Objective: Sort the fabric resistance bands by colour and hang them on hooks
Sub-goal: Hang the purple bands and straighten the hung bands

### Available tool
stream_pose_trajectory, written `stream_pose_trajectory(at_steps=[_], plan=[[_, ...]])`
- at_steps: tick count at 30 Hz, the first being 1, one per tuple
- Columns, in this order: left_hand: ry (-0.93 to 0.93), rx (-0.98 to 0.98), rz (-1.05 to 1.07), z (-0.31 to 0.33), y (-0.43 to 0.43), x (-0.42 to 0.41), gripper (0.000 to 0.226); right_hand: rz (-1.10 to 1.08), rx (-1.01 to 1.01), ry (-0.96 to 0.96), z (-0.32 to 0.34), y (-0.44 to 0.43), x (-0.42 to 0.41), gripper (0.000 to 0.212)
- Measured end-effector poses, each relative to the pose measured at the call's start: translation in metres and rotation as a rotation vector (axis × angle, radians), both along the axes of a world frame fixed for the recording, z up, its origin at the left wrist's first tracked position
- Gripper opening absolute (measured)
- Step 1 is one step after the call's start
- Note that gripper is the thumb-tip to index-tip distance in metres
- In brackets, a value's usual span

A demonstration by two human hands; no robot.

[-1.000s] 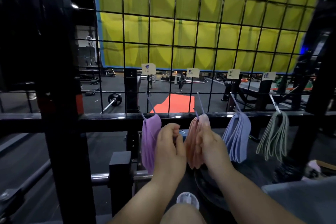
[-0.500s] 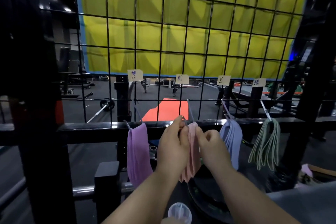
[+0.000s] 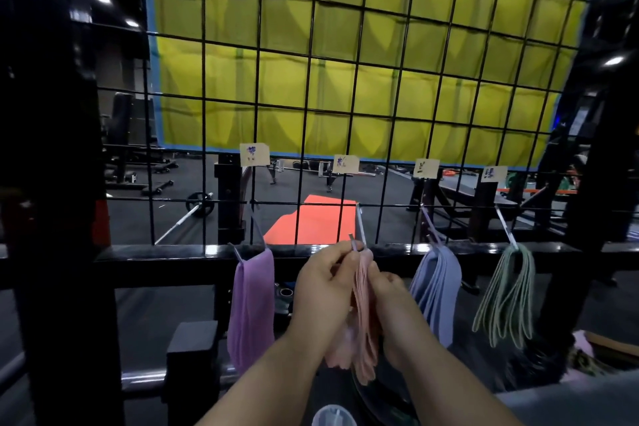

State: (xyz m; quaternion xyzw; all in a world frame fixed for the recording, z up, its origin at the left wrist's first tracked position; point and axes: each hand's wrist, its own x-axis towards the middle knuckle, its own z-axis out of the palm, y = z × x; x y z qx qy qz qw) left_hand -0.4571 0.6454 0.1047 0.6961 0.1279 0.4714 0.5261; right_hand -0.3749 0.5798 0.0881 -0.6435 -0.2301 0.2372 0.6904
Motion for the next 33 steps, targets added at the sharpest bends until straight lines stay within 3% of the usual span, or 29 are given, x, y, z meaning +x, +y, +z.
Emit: stream_pose_trajectory(at_steps=[4, 10, 16, 19, 22, 25, 30, 33], plan=[[0.039, 0.021, -0.055, 0.005, 0.006, 0.0, 0.022, 0.048, 0.06, 0.025, 0.0, 0.001, 0.004, 0.066], [0.047, 0.049, -0.084, 0.012, 0.01, 0.003, 0.034, 0.061, 0.076, -0.08, 0.013, 0.003, 0.009, 0.041], [0.002, 0.053, -0.08, 0.018, 0.013, -0.001, 0.033, 0.016, 0.195, -0.1, 0.02, 0.008, 0.003, 0.041], [-0.027, 0.03, -0.101, 0.021, 0.014, -0.004, 0.038, 0.048, 0.229, -0.124, 0.02, 0.011, 0.002, 0.04], [-0.113, 0.021, -0.078, 0.015, 0.016, -0.01, 0.022, 0.117, 0.236, -0.168, 0.018, 0.016, 0.001, 0.038], [-0.114, -0.028, -0.059, 0.008, 0.023, -0.01, 0.024, 0.176, 0.273, -0.162, 0.019, 0.018, -0.001, 0.033], [-0.043, -0.099, -0.005, 0.008, 0.028, -0.003, 0.014, 0.089, 0.144, -0.158, 0.009, 0.03, 0.009, 0.045], [-0.023, -0.094, -0.01, 0.002, 0.022, -0.002, 0.015, 0.09, 0.105, -0.166, 0.001, 0.022, 0.016, 0.039]])
